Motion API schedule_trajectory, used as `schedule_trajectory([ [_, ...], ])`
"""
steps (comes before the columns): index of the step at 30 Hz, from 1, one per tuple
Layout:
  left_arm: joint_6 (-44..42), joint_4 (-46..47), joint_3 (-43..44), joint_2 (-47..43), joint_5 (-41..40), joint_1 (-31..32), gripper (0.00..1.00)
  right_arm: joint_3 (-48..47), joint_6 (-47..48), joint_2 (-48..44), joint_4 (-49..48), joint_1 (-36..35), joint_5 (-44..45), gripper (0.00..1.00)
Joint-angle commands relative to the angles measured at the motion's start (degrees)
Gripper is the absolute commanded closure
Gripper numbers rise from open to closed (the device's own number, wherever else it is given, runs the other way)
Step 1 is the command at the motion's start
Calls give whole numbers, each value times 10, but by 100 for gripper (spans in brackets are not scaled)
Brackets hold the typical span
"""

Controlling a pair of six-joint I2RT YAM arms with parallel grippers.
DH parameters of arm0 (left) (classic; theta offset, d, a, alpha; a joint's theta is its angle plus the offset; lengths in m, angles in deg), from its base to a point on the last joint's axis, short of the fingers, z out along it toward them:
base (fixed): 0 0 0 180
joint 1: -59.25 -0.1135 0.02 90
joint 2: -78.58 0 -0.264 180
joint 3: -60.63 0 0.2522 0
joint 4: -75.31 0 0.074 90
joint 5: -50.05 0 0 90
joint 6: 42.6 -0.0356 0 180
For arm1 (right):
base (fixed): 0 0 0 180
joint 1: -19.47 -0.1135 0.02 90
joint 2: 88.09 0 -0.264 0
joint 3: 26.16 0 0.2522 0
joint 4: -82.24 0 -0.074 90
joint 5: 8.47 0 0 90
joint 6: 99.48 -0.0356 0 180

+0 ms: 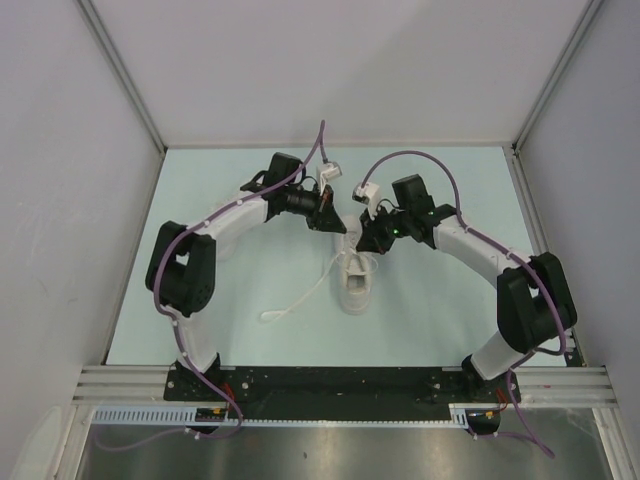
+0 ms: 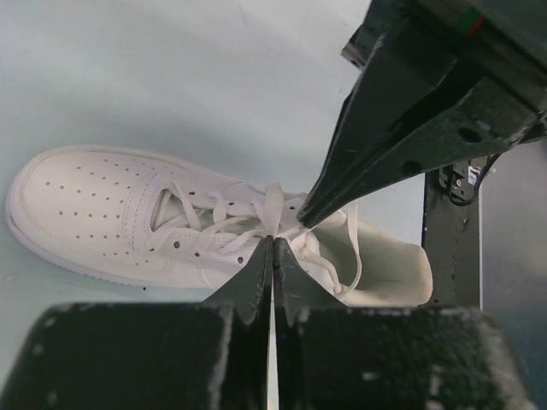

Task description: Tie the shoes

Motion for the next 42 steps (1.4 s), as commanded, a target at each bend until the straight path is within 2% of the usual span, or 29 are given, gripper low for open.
schedule_trajectory([
  [1,-18,-11,9,-40,23,10,100,-12,-25,6,-81,-7,18,100],
  [5,-29,-28,9,-45,19,13,100,27,-38,-11,-164,-9,33,100],
  [24,-80,-85,-16,-58,-23,44,99,217,-61,-86,-392,-28,78,100],
  [26,-98,-102,-14,-61,-26,45,95,227,-67,-92,-415,-31,83,100],
  [31,-168,-168,7,-69,-61,42,74,265,-63,-107,-476,-50,116,100],
  [33,-170,-182,15,-70,-59,25,65,276,-56,-113,-491,-56,125,100],
  [36,-139,-167,6,-91,-28,-15,55,292,-52,-117,-516,-62,143,100],
  [42,-25,-62,-22,-107,-60,-42,50,298,-50,-120,-543,-70,160,100],
])
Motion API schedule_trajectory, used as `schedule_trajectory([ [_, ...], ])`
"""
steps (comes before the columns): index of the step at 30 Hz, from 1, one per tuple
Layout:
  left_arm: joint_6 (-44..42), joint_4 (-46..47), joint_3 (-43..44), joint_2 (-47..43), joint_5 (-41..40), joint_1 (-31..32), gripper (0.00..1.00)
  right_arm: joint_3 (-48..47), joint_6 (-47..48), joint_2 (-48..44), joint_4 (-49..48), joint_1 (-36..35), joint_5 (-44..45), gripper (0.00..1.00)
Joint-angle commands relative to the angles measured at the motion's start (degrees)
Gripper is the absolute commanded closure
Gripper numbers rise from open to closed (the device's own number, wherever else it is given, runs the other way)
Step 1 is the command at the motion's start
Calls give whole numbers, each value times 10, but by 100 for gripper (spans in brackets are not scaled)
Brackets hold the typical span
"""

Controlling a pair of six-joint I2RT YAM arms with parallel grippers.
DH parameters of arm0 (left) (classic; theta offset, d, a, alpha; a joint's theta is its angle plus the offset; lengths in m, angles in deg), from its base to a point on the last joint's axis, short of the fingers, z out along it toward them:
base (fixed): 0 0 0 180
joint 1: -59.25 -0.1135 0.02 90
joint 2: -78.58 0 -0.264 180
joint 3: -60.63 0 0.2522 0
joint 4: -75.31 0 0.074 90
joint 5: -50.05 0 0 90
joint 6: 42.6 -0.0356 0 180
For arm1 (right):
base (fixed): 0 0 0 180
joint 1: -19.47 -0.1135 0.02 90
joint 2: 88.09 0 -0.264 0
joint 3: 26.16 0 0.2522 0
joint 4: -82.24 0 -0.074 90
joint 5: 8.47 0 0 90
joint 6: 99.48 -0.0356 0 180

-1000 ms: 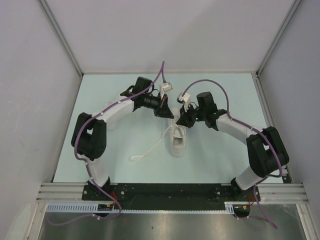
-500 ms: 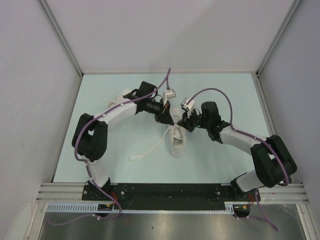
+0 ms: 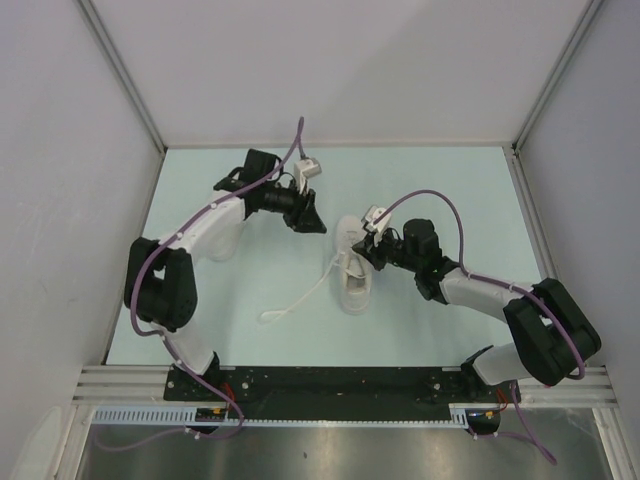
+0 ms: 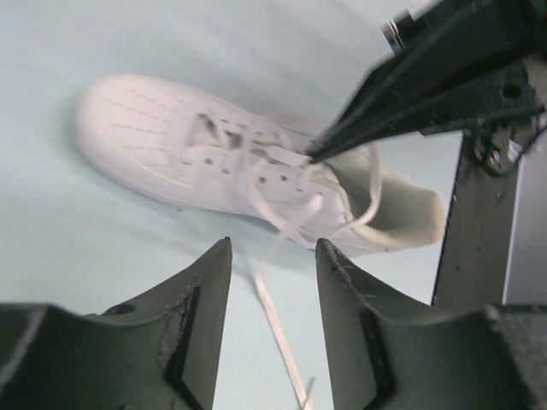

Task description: Tie the shoes

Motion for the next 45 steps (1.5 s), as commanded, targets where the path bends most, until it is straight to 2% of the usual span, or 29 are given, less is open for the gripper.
schedule_trajectory([
  [1,112,92,-4,-25,-4,-11,48,5,5,-17,-56,-9,21,100],
  [5,223,150,-16,11,0,-11,44,5,6,-17,-58,-11,25,100],
  [6,240,161,-20,16,2,-11,34,5,7,-18,-56,-11,24,100],
  [10,296,195,-9,40,-19,-11,34,4,17,-18,-27,-9,14,100],
  [15,254,143,33,61,-47,0,43,4,16,-36,24,1,0,100],
  [21,166,78,37,73,-46,25,45,1,13,-58,68,9,-21,100],
  [28,164,71,35,94,-42,38,44,-2,20,-50,73,11,-40,100],
  [34,163,58,48,112,-53,47,49,-2,28,-53,77,13,-49,100],
  [37,163,62,48,118,-52,48,57,-2,32,-57,78,13,-50,100],
  [44,165,84,49,102,-42,48,96,-5,37,-70,87,16,-69,100],
  [45,168,88,48,97,-38,48,99,-4,34,-71,90,16,-73,100],
])
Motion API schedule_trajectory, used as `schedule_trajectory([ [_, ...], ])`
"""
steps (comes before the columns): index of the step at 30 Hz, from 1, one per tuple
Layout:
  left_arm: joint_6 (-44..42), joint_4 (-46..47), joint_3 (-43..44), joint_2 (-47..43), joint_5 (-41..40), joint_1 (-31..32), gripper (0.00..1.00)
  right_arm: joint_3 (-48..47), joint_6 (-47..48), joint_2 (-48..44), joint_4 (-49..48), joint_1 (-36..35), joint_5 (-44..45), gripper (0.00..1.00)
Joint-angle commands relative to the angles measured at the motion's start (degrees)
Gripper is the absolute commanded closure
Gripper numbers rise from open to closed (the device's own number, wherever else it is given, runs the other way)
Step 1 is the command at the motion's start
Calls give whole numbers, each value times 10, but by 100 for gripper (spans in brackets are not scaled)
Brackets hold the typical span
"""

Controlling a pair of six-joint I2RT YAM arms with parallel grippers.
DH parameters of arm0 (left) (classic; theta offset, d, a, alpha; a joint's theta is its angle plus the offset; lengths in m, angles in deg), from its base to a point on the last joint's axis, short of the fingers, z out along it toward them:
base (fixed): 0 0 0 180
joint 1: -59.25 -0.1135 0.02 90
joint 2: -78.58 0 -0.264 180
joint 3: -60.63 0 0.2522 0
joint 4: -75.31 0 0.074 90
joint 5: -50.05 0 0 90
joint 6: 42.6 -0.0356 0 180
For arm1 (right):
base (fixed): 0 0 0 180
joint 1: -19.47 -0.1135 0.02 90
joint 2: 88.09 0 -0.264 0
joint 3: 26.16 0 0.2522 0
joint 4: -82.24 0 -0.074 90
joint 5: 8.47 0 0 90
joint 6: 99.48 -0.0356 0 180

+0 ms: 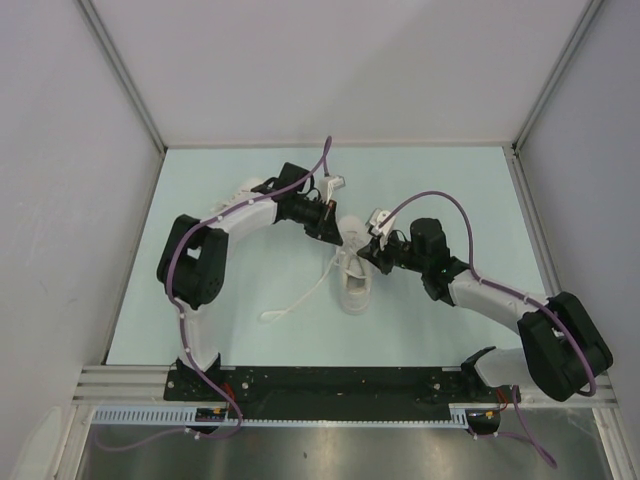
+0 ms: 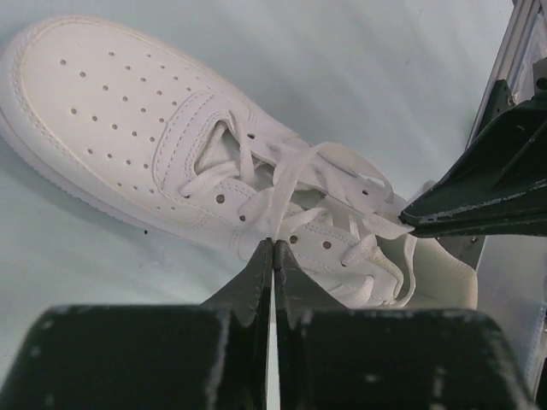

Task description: Tie the shoes

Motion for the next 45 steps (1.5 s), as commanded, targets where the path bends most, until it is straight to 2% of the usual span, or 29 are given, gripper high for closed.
schedule_trajectory([
  [1,5,31,20,-34,15,4,100,-10,2,-24,23,3,-35,100],
  [7,17,62,9,-66,27,4,100,-11,-2,-21,31,0,-36,100],
  [21,-2,46,-11,-115,60,4,100,-11,-9,10,-99,-20,80,100],
  [31,-2,26,-24,-136,89,13,100,74,81,39,-279,-99,204,100],
  [37,-22,19,-72,-167,92,26,100,107,79,38,-353,-121,258,100],
  [42,-14,27,-90,-175,88,41,100,110,78,47,-384,-122,259,100],
  [45,-24,12,-83,-169,78,50,94,113,78,56,-408,-122,256,100],
])
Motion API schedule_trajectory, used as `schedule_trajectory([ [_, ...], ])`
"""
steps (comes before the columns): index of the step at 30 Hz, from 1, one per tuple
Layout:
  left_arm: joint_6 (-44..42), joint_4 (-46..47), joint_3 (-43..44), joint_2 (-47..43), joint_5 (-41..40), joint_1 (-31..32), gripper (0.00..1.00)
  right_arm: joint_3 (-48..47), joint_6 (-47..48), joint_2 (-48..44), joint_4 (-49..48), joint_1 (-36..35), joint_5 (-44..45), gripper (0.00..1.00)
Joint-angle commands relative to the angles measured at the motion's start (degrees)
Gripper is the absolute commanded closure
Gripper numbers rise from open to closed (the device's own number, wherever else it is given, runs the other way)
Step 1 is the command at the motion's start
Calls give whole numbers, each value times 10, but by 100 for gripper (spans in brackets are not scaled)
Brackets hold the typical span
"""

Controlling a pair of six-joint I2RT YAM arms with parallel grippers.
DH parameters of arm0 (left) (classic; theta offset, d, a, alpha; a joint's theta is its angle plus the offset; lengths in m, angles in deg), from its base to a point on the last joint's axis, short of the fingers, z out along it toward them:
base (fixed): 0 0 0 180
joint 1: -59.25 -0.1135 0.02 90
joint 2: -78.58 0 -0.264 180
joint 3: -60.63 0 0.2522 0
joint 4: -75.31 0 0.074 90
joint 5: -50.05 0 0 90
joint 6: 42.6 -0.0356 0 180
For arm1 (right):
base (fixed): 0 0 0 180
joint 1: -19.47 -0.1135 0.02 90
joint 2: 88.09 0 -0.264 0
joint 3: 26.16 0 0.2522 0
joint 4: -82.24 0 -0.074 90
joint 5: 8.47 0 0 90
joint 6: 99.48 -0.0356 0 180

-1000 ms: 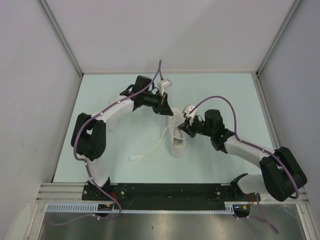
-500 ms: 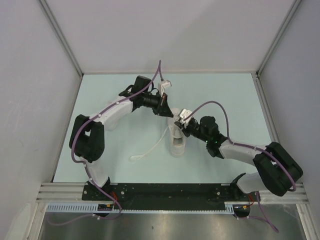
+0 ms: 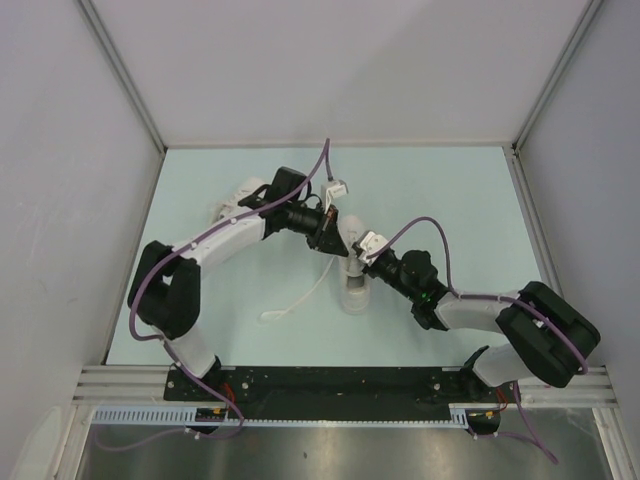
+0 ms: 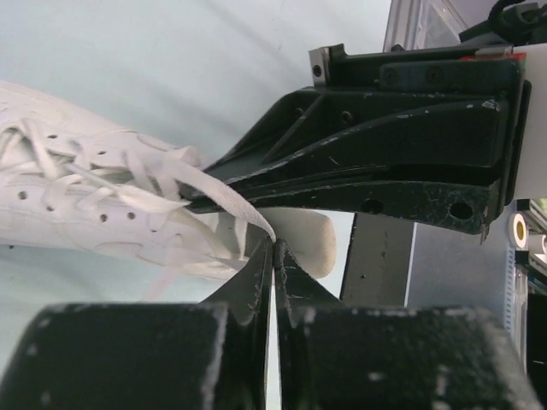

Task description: Tie the shoes

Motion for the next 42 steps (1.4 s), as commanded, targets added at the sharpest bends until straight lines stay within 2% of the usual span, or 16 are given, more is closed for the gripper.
schedule_trajectory([
  [1,-22,-23,10,-14,7,16,88,7,11,15,-87,-4,15,100],
  [6,-68,-72,14,-24,-2,11,57,20,24,25,-120,-6,1,100],
  [9,-62,-52,-1,-50,-1,-6,51,24,28,25,-131,-8,-8,100],
  [12,-4,18,-32,-80,-17,-48,47,24,29,22,-136,-14,-10,100],
  [13,40,33,-45,-84,-25,-71,47,25,31,22,-137,-14,-12,100],
  [16,61,44,-36,-72,-52,-91,46,25,36,21,-143,-18,-16,100],
  [22,146,92,-22,-30,-53,-89,39,27,50,18,-148,-18,-17,100],
  [28,182,109,-8,1,-28,-77,38,27,56,19,-152,-19,-31,100],
  [38,254,188,-16,21,20,-60,39,26,66,24,-151,-20,-40,100],
  [42,262,195,-15,31,24,-57,43,27,72,28,-152,-20,-40,100],
])
